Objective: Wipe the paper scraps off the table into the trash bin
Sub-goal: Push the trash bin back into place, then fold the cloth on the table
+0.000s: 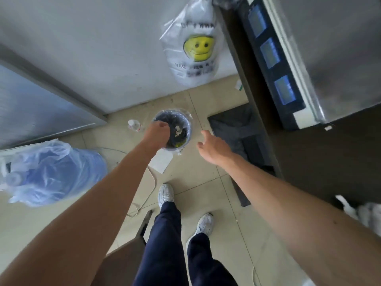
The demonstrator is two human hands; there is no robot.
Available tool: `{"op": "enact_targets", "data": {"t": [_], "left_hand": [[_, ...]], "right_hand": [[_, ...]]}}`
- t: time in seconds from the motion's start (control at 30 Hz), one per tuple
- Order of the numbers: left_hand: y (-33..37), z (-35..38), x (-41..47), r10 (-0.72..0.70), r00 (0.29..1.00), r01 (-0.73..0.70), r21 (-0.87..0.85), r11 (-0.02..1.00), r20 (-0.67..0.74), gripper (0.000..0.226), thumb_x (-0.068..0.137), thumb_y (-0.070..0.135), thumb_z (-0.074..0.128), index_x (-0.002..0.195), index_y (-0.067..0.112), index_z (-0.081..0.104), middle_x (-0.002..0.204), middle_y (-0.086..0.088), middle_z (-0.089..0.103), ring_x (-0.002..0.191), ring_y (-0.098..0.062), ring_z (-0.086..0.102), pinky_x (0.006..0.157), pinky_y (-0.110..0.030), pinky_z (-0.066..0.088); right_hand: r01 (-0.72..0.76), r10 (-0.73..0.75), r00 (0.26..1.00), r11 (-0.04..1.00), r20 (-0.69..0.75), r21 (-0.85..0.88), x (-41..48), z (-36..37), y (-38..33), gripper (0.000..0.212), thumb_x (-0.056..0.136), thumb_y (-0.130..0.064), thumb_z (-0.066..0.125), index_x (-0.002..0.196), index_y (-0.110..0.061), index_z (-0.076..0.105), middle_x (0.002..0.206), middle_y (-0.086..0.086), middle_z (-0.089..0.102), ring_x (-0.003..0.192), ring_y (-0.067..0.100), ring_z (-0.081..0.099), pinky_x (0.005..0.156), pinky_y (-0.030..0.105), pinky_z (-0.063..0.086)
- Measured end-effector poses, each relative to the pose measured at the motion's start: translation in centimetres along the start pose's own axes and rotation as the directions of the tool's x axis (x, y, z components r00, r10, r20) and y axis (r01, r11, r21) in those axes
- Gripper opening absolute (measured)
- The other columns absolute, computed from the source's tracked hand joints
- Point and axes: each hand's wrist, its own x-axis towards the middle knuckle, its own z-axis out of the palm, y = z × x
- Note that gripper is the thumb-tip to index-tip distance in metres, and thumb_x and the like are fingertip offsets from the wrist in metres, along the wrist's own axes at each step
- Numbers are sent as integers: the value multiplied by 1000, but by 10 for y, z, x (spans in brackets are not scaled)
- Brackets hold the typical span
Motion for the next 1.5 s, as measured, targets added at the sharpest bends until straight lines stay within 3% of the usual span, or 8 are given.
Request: {"op": "enact_targets", "data": {"t": [0.13, 0.3, 0.43, 0.6, 0.83, 1.13, 1.27, 1.5], "left_hand": [[48, -16, -49, 104, 994, -101, 96, 990, -21, 33, 98, 14, 42, 108, -7, 65, 114, -34, 64, 104, -46, 63, 90, -49, 52], [112, -22, -124, 264, 963, -245, 236, 940, -53, 31, 94, 9, 46, 111, -2, 68, 116, -25, 68, 112, -41, 63, 96, -44, 53], [161, -18, -187, 398, 914, -361, 292, 886, -78, 31, 98, 15, 48, 116, 2, 70, 119, -19, 69, 112, -37, 64, 80, -31, 46], [217, 0, -258, 549, 830, -501, 309, 809, -92, 33, 98, 18, 49, 116, 1, 70, 117, -20, 70, 111, -38, 65, 87, -38, 52], [262, 63, -333, 678, 735, -630, 371, 682, 1, 24, 90, 18, 49, 71, 11, 62, 65, -1, 57, 63, -21, 55, 51, -26, 36], [306, 149, -370, 746, 618, -760, 430, 487, 248, 29, 98, 14, 49, 71, 20, 56, 94, -8, 60, 87, -27, 56, 77, -32, 43], [314, 195, -372, 722, 605, -783, 416, 462, 336, 30, 95, 17, 48, 101, 2, 73, 101, -18, 69, 104, -38, 66, 76, -31, 45], [309, 265, -359, 641, 549, -830, 442, 341, 536, 32, 97, 20, 49, 111, 3, 73, 116, -15, 70, 109, -34, 65, 93, -38, 52]], "right_hand": [[32, -27, 995, 998, -95, 49, -44, -46, 3, 53, 99, -40, 36, 149, -21, 31, 137, 9, 57, 104, 27, 63, 76, 36, 45], [71, -60, 983, 996, -176, 57, -97, -95, 14, 48, 97, -44, 38, 140, -23, 43, 136, 6, 57, 116, 28, 56, 78, 33, 37], [120, -101, 955, 992, -280, 50, -153, -135, 32, 44, 96, -43, 38, 133, -22, 50, 126, 6, 63, 107, 26, 60, 77, 33, 39], [145, -97, 886, 987, -454, 72, -223, -183, 71, 37, 94, -37, 40, 123, -19, 55, 117, 6, 65, 109, 29, 58, 79, 35, 39], [94, -31, 814, 993, -581, 78, -303, -214, 137, 37, 98, -38, 39, 127, -19, 53, 114, 5, 64, 90, 21, 53, 73, 35, 40], [52, 72, 714, 986, -696, 155, -357, -234, 201, 40, 96, -38, 39, 128, -18, 54, 113, 3, 66, 99, 24, 60, 77, 38, 46], [-13, 179, 688, 972, -703, 235, -362, -229, 238, 39, 98, -39, 42, 129, -19, 53, 117, 1, 66, 93, 18, 58, 74, 35, 44], [-157, 398, 651, 904, -646, 399, -365, -206, 289, 37, 99, -38, 43, 131, -20, 51, 115, -2, 64, 89, 13, 57, 69, 31, 43]]}}
